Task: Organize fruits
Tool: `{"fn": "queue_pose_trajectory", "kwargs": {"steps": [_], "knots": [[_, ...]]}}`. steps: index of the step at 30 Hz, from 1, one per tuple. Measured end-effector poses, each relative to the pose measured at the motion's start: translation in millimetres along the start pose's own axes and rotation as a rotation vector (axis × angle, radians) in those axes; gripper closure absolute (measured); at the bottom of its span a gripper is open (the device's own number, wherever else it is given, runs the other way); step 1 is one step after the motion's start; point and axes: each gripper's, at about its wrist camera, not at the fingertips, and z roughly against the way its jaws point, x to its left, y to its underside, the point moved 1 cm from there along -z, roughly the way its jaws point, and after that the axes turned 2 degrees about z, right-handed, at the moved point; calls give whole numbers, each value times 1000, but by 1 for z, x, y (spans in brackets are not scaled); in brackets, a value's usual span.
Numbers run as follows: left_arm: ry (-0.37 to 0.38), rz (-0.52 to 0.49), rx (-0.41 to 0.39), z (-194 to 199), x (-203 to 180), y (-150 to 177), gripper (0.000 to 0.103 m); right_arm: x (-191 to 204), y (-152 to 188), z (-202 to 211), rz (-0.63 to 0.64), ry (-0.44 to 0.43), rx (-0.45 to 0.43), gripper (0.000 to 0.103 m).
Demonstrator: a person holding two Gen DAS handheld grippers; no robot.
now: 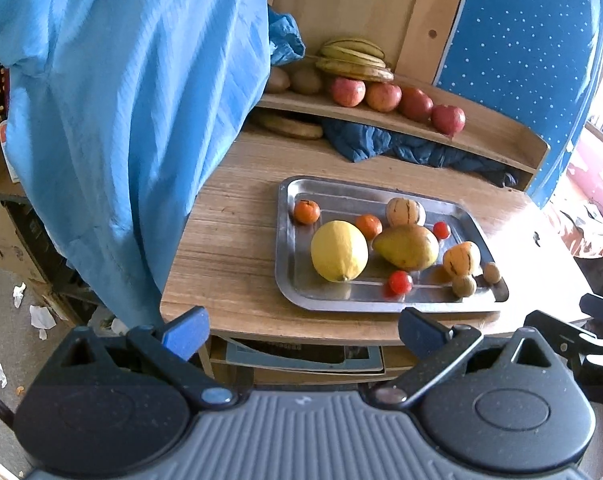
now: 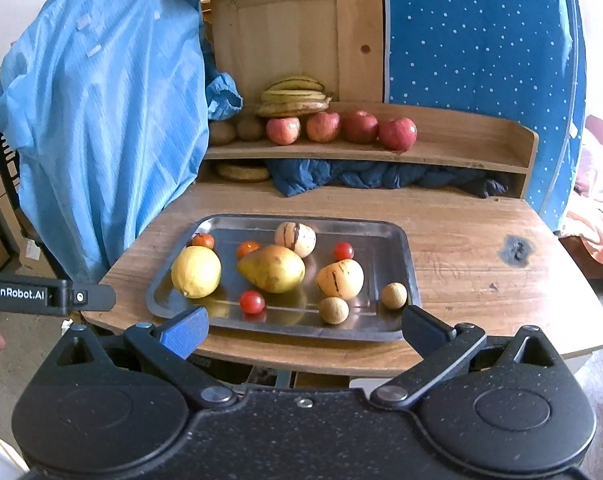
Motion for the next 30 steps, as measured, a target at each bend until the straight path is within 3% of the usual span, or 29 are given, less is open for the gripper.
{"fn": "queue_pose_trajectory", "kwargs": {"steps": [30], "knots": [[26,-12,22,-4,0,0,1,1,5,-1,-12,21,18,1]]}}
